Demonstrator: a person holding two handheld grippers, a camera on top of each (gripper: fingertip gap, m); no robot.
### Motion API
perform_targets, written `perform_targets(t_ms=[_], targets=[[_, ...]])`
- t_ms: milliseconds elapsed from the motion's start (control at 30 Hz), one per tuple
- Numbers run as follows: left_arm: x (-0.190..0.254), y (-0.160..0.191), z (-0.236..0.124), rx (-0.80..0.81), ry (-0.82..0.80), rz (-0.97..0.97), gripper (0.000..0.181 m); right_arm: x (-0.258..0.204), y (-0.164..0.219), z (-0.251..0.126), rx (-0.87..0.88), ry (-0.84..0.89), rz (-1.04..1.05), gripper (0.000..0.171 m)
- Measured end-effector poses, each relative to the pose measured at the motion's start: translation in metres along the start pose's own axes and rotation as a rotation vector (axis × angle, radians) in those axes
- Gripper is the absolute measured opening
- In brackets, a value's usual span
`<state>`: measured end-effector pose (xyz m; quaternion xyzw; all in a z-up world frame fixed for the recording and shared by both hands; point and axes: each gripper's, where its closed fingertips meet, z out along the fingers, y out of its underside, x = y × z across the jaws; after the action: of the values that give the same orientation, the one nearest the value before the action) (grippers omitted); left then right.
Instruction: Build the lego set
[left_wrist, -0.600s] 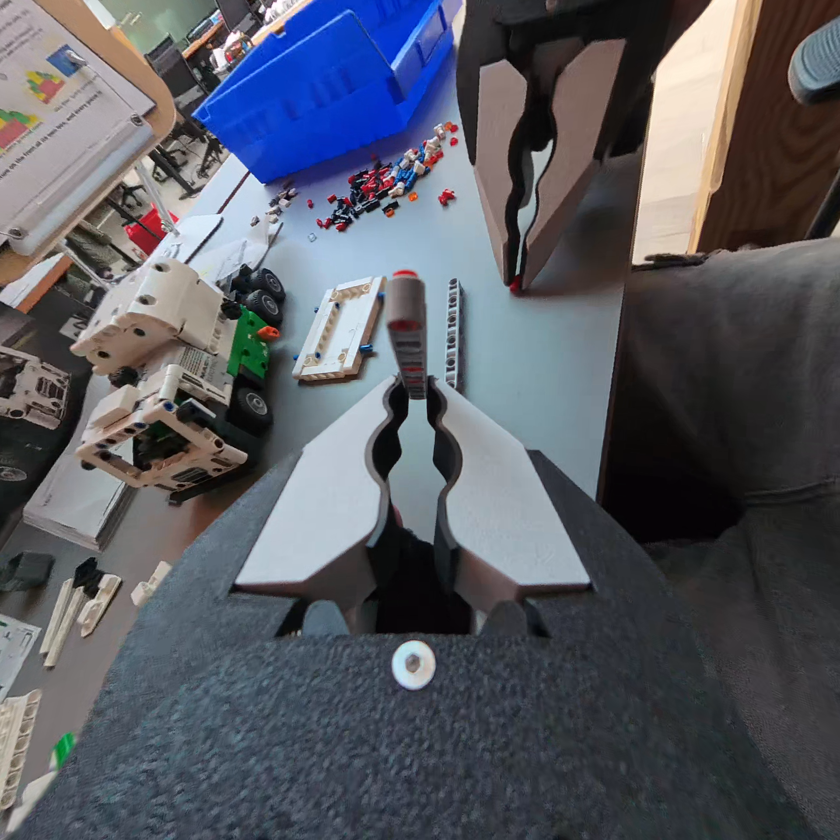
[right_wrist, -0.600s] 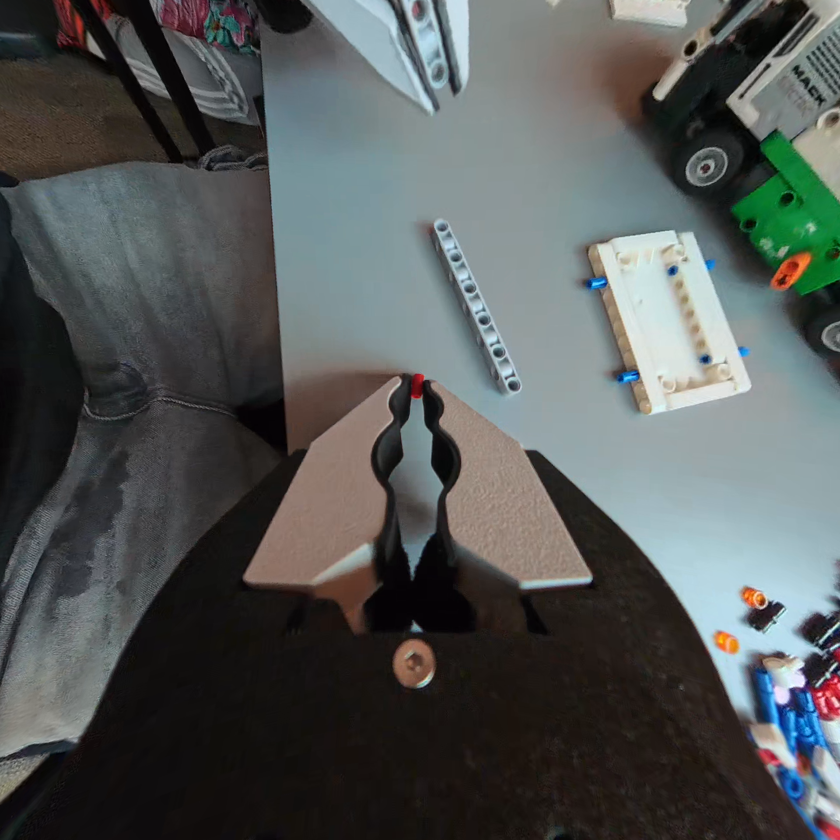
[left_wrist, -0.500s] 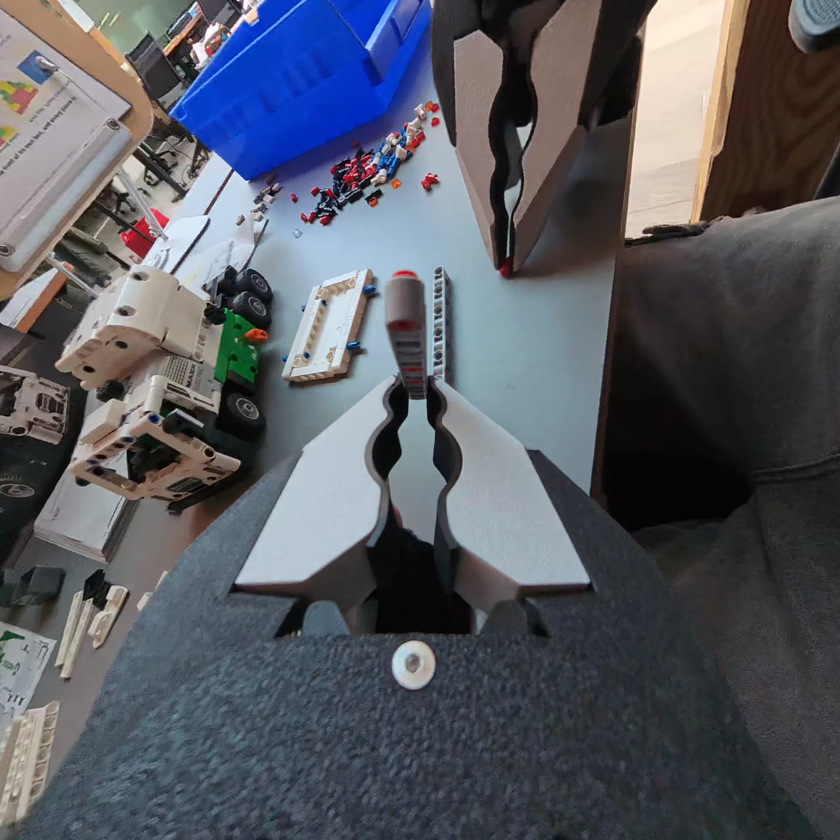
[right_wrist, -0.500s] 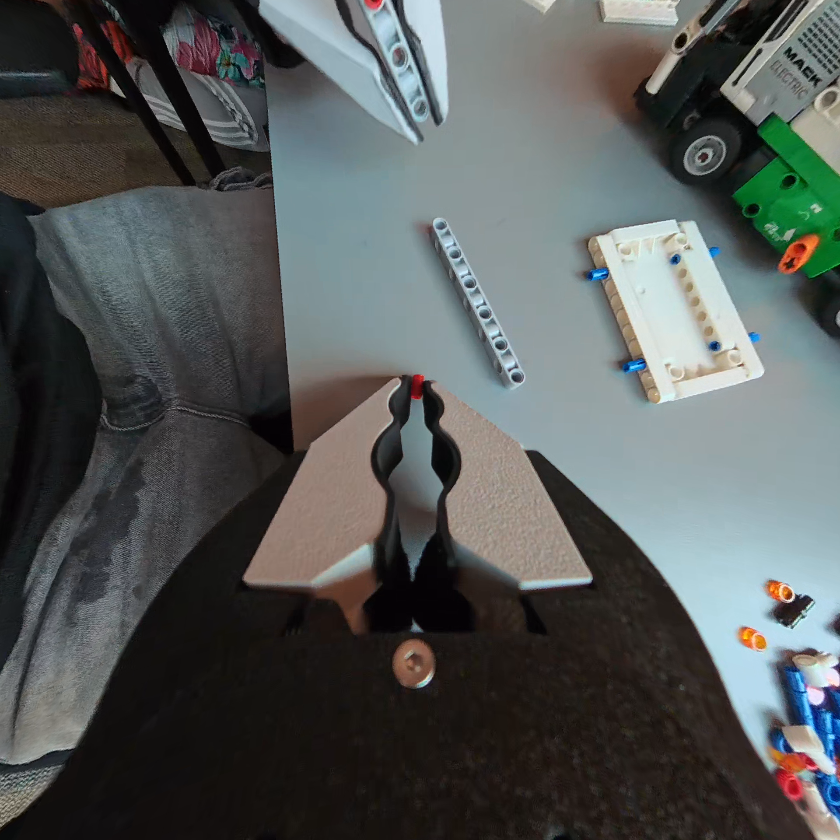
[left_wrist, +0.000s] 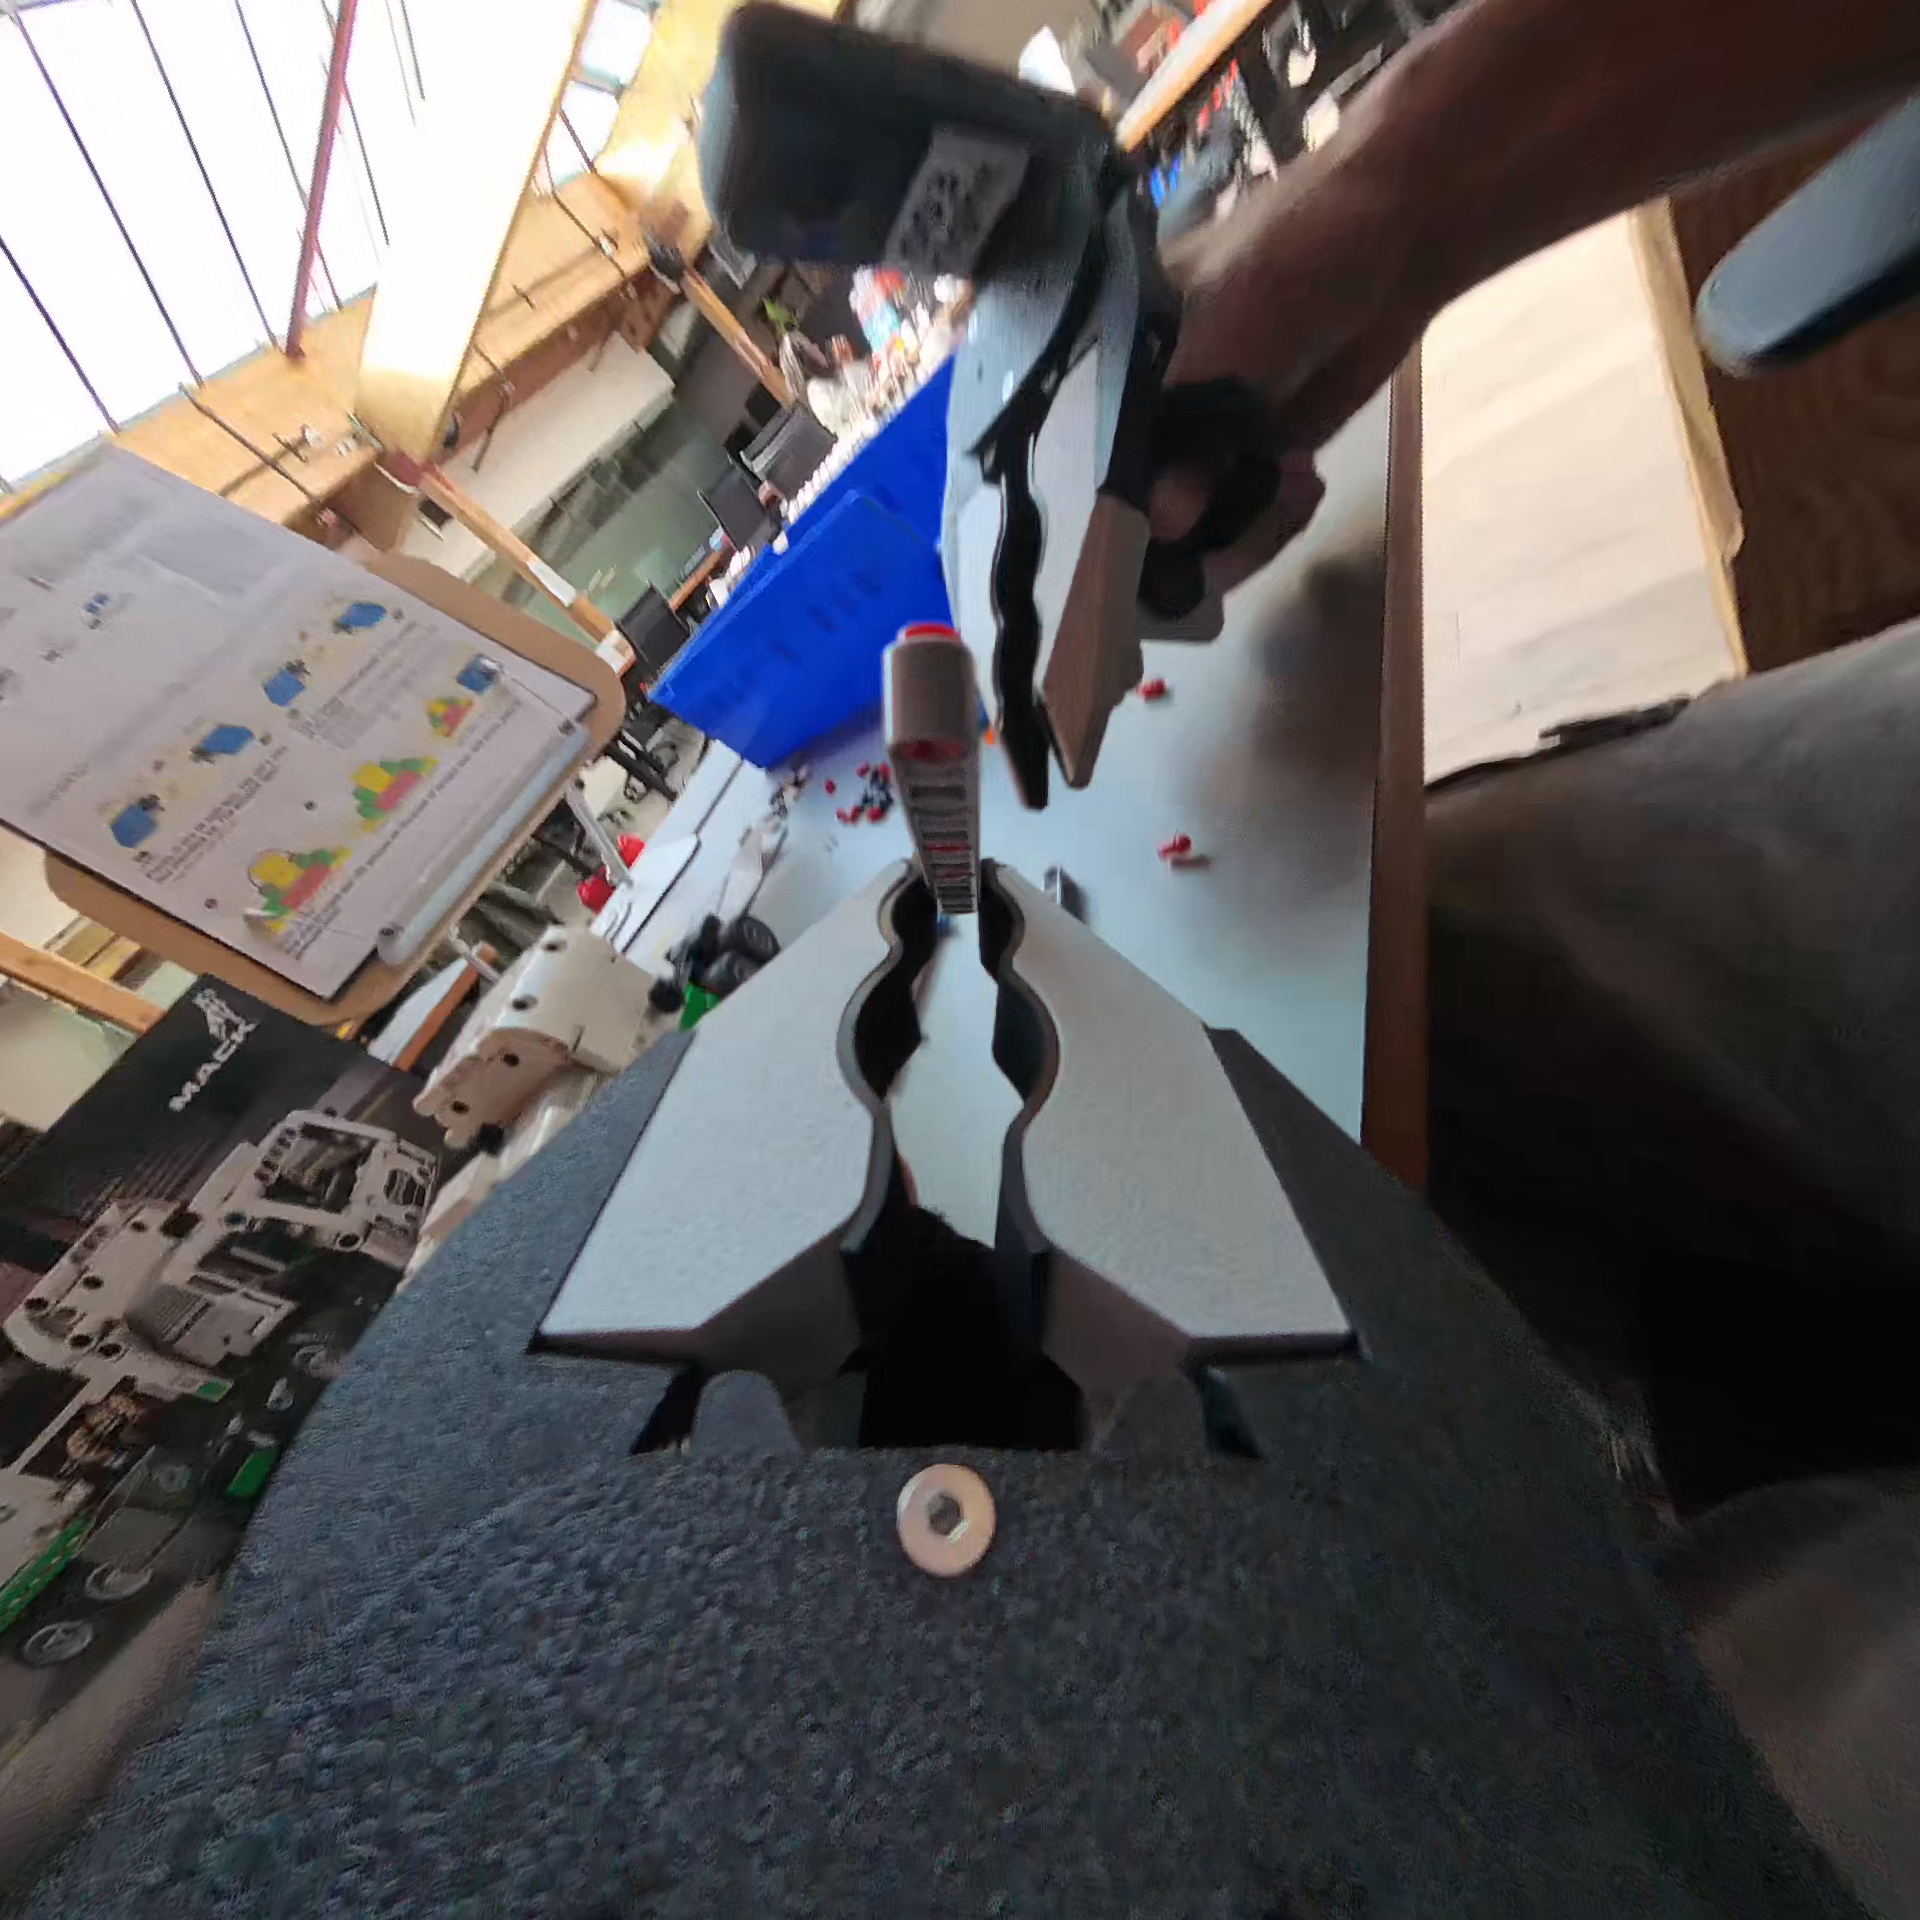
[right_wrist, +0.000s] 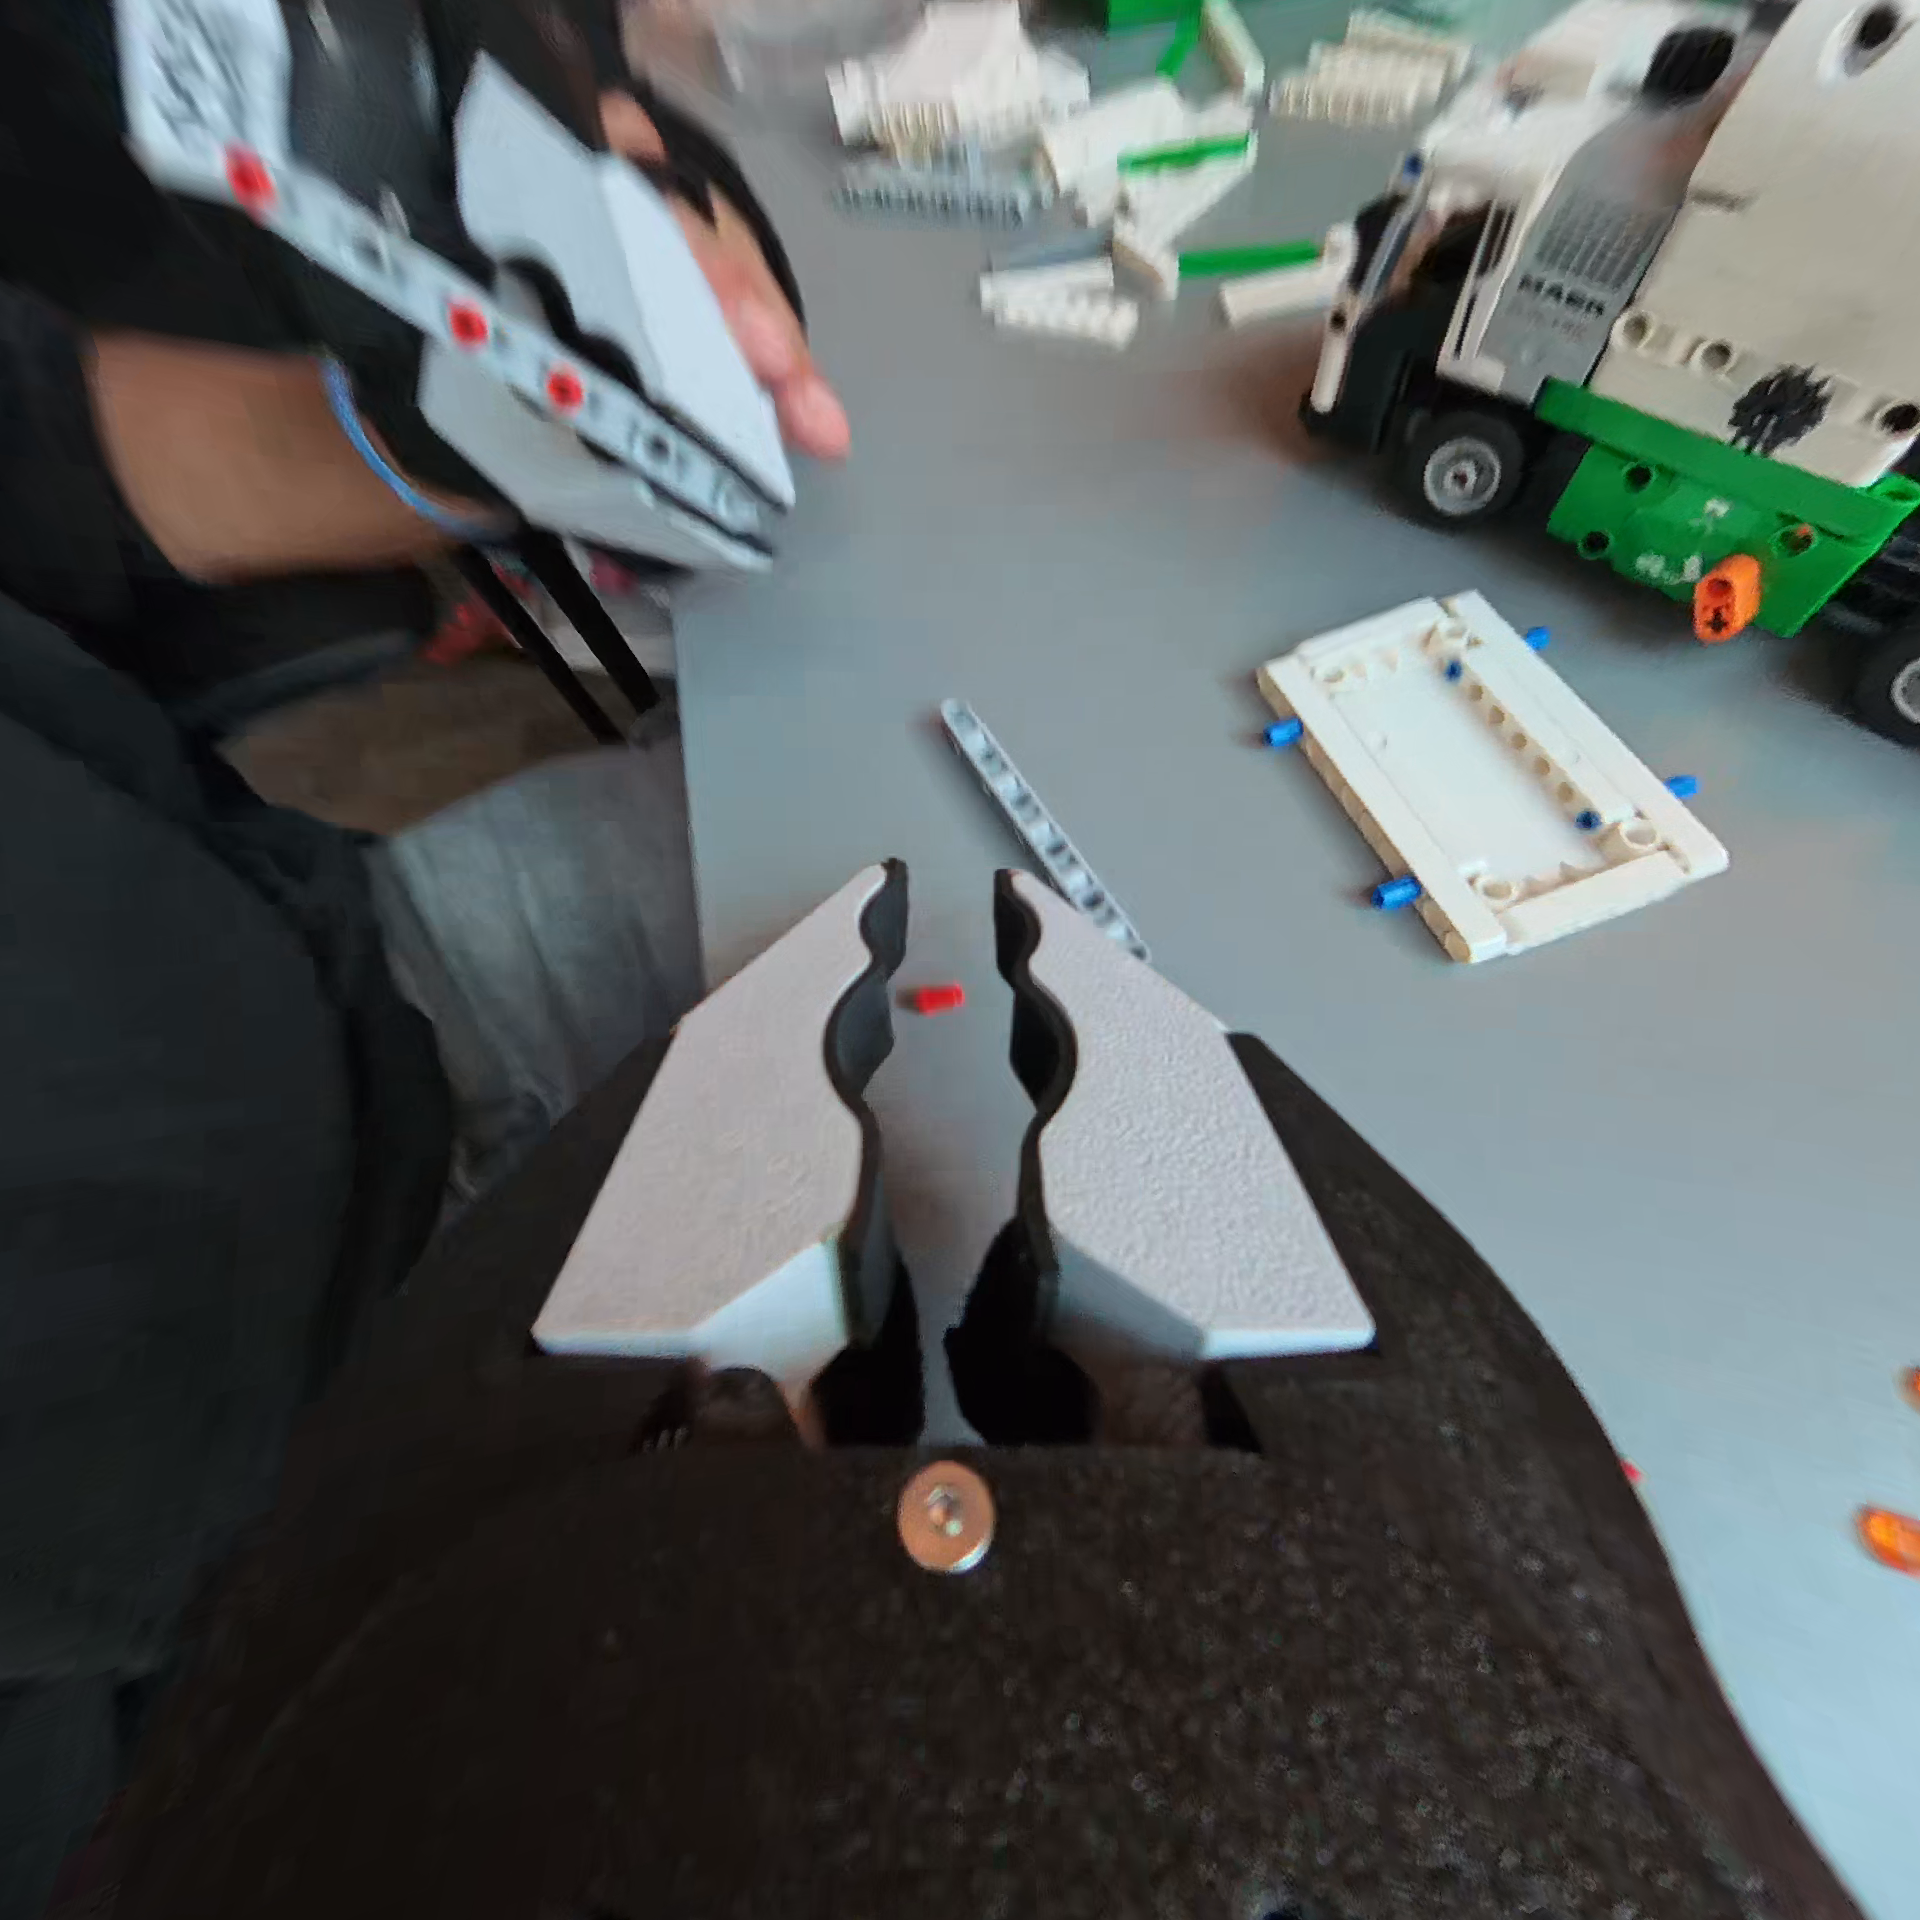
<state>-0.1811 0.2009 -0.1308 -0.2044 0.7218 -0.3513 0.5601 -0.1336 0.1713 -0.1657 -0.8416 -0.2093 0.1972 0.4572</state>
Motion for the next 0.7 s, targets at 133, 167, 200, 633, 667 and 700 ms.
perform_targets(t_ms=[133,167,200,633,667,700], targets=[[-0.005,-0.029,0.003,0.157,-0.025,-0.063,0.006,-0.007,-0.033,-0.004,0.163,-0.141,0.218,0.018],[-0.006,-0.031,0.005,0.164,-0.028,-0.067,0.006,-0.008,-0.036,-0.005,0.178,-0.169,0.243,0.019],[-0.007,-0.034,0.005,0.184,-0.031,-0.073,0.006,-0.013,-0.041,-0.007,0.217,-0.223,0.280,0.020],[-0.005,-0.059,0.009,0.293,-0.062,-0.072,0.005,-0.068,-0.076,-0.008,0.405,-0.682,0.531,0.015],[-0.004,-0.059,0.009,0.292,-0.062,-0.069,0.005,-0.069,-0.075,-0.007,0.398,-0.685,0.525,0.014],[-0.003,-0.059,0.009,0.290,-0.062,-0.069,0.005,-0.069,-0.075,-0.006,0.399,-0.683,0.524,0.015]])
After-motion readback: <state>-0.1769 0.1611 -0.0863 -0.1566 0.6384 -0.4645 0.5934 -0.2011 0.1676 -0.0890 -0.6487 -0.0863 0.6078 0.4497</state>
